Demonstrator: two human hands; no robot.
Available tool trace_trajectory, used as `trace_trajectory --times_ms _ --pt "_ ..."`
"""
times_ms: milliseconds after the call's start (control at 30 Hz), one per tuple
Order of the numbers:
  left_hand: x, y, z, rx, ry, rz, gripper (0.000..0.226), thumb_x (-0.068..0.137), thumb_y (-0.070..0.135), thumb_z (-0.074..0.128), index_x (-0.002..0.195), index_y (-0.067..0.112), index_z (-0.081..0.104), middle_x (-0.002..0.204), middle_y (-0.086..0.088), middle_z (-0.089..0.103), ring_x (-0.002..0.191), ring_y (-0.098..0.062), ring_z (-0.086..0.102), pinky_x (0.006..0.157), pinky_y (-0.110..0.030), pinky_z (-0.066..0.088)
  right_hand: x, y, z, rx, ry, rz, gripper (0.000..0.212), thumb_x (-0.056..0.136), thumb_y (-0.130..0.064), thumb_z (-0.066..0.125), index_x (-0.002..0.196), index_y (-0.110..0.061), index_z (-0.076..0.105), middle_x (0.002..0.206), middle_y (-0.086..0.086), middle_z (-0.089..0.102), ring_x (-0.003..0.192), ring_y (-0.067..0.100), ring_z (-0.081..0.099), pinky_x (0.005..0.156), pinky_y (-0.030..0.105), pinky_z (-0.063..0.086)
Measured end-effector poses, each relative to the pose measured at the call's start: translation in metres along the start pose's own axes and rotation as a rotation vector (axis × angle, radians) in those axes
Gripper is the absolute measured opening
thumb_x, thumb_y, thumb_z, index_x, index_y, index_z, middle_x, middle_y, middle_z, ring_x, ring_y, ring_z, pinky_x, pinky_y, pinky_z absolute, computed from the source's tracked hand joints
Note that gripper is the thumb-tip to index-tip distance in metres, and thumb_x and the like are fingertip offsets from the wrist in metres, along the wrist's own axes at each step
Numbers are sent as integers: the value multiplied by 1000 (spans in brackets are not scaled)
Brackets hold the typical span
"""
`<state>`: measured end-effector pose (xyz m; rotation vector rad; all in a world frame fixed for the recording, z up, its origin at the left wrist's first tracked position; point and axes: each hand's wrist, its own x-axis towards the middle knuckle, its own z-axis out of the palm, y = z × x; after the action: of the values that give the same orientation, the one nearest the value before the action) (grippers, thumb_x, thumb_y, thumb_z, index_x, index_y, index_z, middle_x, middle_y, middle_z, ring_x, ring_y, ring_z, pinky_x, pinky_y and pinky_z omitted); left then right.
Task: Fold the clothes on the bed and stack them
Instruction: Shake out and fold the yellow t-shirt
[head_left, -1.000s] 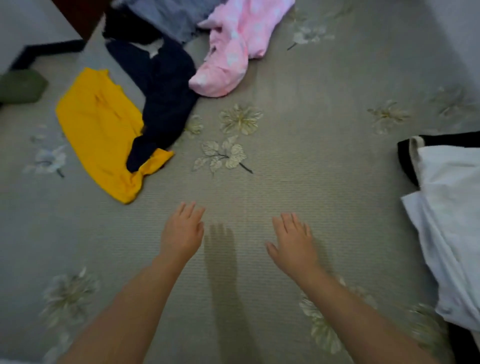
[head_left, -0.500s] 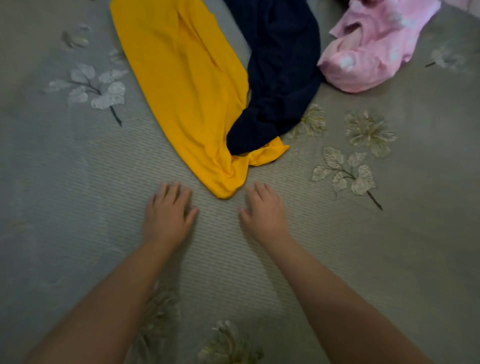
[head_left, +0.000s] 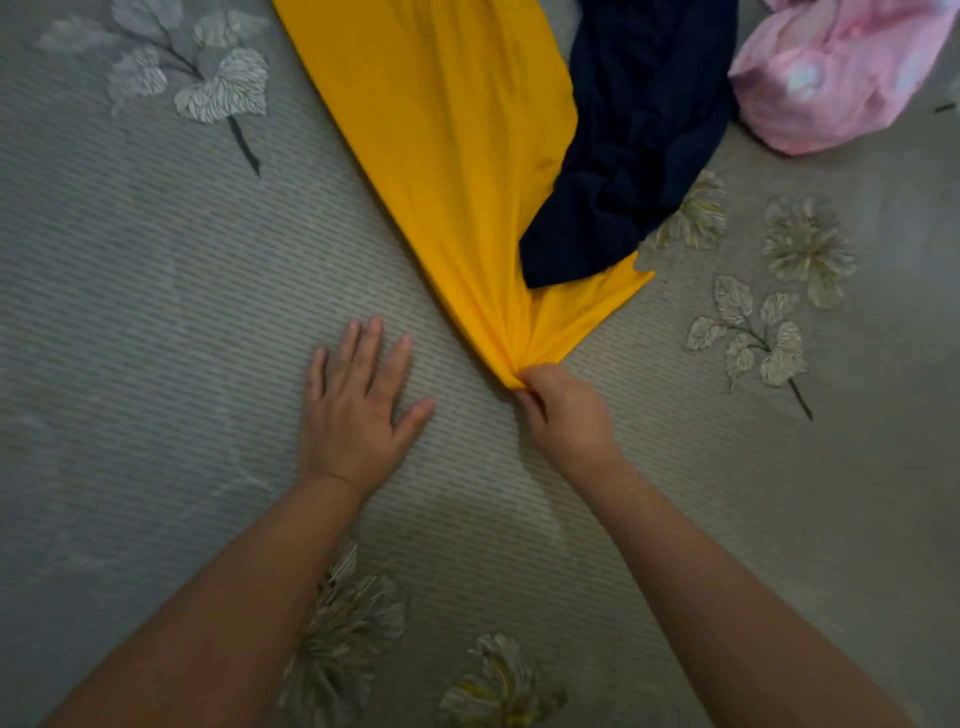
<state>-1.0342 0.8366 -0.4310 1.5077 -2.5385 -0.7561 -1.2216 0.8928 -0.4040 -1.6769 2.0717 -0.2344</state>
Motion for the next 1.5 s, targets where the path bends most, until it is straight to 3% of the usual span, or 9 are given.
trace_trajectory --times_ms 300,400,500,600,767,900,1000,1167,1500 --pt "-19 80 10 212 -93 537 23 57 5 61 76 4 73 91 -21 70 86 -47 64 76 -72 36 -171 47 -2 -6 14 -103 12 59 -1 66 70 0 69 62 14 64 51 24 64 42 20 41" --pt "-46 123 22 263 -218 626 19 58 6 54 68 8 70 65 -15 68 60 -28 68 58 -30 54 -231 81 -15 4 54 -76 16 55 -1 65 71 -1 69 63 12 65 51 20 63 52 24 40" --pt "-85 168 46 360 -673 529 25 89 21 48 111 16 60 107 -10 65 101 -25 60 74 -29 45 -282 128 -33 -25 -50 -7 13 61 1 69 74 -2 69 69 13 67 58 21 66 51 23 44" --pt "-124 214 73 206 -1084 461 35 90 36 53 117 14 57 120 -8 60 110 -21 53 81 -26 35 -339 186 -45 -250 -518 361 21 87 -16 51 104 -16 62 112 5 62 103 18 61 84 24 43" --pt "-138 270 108 12 -697 387 32 93 27 50 121 13 55 123 -6 59 111 -19 53 88 -25 35 -407 236 -80 -395 -725 866 28 92 -19 41 65 -26 43 96 -10 59 107 14 58 90 31 42" --pt "-130 303 133 76 -353 320 49 88 29 56 134 15 43 134 -6 47 122 -20 44 99 -27 32 -403 251 -67 -320 -170 640 20 79 -7 49 90 -13 64 100 12 62 96 31 61 83 42 47" --pt "-129 314 157 325 -401 350 60 86 40 54 138 19 34 139 -3 39 126 -20 37 102 -29 29 -393 261 -51 -220 -238 636 49 90 -25 47 138 -23 38 141 9 37 129 24 37 101 35 32" --pt "-119 330 161 224 -378 255 25 94 26 44 110 13 58 116 -9 61 110 -26 53 84 -34 37 -387 287 -61 -129 -113 715 20 92 -18 46 98 -7 62 105 13 65 99 27 58 76 32 40" --pt "-49 430 7 -334 223 508 24 81 2 44 99 -7 57 85 -12 56 79 -21 47 69 -27 32 -364 273 -227 180 1030 436 7 74 0 61 74 6 63 79 21 57 79 20 49 66 19 29"
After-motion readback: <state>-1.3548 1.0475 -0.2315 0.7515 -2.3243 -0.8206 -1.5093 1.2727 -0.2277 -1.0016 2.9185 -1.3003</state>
